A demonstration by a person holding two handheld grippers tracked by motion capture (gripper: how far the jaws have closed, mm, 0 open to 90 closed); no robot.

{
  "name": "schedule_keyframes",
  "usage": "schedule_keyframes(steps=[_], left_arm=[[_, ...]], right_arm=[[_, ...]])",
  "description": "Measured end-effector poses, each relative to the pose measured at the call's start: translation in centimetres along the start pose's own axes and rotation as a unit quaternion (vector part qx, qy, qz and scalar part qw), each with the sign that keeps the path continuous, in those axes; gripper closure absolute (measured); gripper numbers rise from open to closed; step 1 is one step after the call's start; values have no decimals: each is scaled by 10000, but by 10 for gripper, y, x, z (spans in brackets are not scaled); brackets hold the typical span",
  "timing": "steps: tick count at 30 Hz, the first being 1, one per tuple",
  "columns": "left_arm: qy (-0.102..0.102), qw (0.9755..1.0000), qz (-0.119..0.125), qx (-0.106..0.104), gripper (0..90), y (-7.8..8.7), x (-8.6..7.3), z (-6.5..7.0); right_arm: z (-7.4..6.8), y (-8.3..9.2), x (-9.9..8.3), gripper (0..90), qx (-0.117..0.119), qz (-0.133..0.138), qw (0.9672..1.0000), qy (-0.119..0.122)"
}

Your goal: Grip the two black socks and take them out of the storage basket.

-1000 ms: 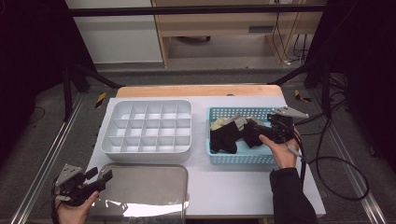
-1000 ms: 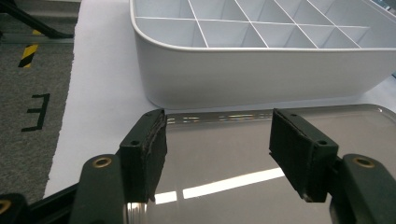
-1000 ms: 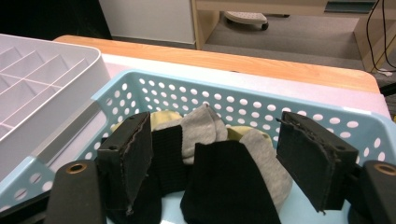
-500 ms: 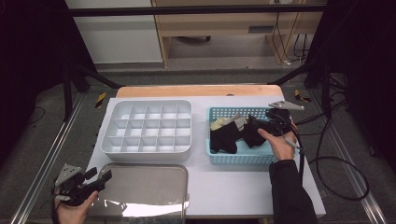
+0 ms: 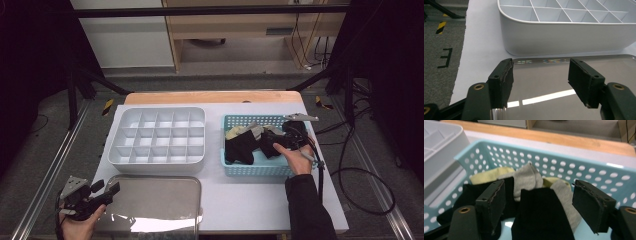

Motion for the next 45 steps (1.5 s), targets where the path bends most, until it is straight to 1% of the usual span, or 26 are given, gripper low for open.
schedule_keyframes(steps=[2, 4, 5, 6, 10, 15, 19, 22, 23, 27, 29, 30, 31, 32, 33, 35, 37, 38, 39, 41, 43, 45], left_arm=[[-3, 10000, -4, 2, 363, 0, 0, 0], [2, 10000, -5, 3, 363, -1, 0, 0], [8, 10000, -10, 4, 364, -1, -1, 0], [8, 10000, -16, 3, 364, -1, -1, 0], [-7, 10000, -48, 15, 364, -2, -2, 0], [-9, 10000, -70, 7, 365, -4, -2, 0], [-16, 10000, -81, 9, 365, -4, -3, 0], [-14, 10000, -82, 8, 366, -4, -3, 0], [-13, 10000, -80, 10, 366, -4, -3, 0], [-15, 10000, -69, 16, 369, -4, -3, 0], [-16, 10000, -69, 14, 370, -4, -3, -1], [-15, 10000, -68, 19, 370, -4, -3, -1], [-13, 10000, -69, 19, 370, -4, -3, -1], [-16, 10000, -69, 19, 370, -4, -3, -1], [-18, 10000, -66, 16, 370, -4, -3, -1], [-22, 10000, -66, 16, 370, -4, -3, -1], [-21, 10000, -65, 16, 371, -4, -3, -1], [-19, 10000, -61, 19, 371, -4, -3, -1], [-17, 10000, -67, 20, 371, -4, -3, -1], [-24, 10000, -75, 26, 371, -4, -3, -2], [-32, 10000, -85, 28, 371, -5, -3, -2], [-36, 9999, -98, 26, 371, -5, -4, -2]], right_arm=[[0, -3, -5, 235, 9, -119, 9999, -21], [1, -5, -9, 227, -37, -230, 9997, 12], [2, -6, -10, 223, -50, -222, 9997, 27], [1, -6, -12, 223, -37, -272, 9996, -30], [2, -10, -17, 212, -44, -313, 9995, -56], [3, -14, -23, 189, -27, -531, 9984, -173], [2, -15, -24, 181, -45, -579, 9982, -118], [-1, -17, -27, 199, -8, -698, 9975, -70], [-2, -17, -27, 214, -7, -671, 9977, -21], [-3, -11, -21, 236, 5, -346, 9994, -85], [0, -6, -14, 239, -43, -178, 9998, -91], [1, -4, -10, 244, -35, -134, 9998, -116], [2, -1, -7, 244, -49, -87, 9999, -91], [3, 0, -3, 244, -45, -34, 10000, -52], [4, 2, 1, 243, 3, 20, 10000, -41], [5, 3, 9, 241, 27, 86, 10000, -37], [7, 1, 15, 239, 63, 181, 9998, -4], [8, 0, 17, 239, 118, 213, 9997, -3], [9, -1, 18, 237, 160, 256, 9995, -17], [11, -6, 19, 235, 211, 293, 9993, 35], [14, -12, 19, 235, 273, 297, 9992, 4], [18, -17, 17, 239, 276, 245, 9993, -1]])
Point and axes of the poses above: each handheld gripper's, and its own axes: y roughly backward along the jaws, x roughly out of its top, z roughly to its right, the point moved 4 cm from there along -y, roughly forward along the jaws, and after that the axes turned 1 degree about x, right-handed, at the moved point
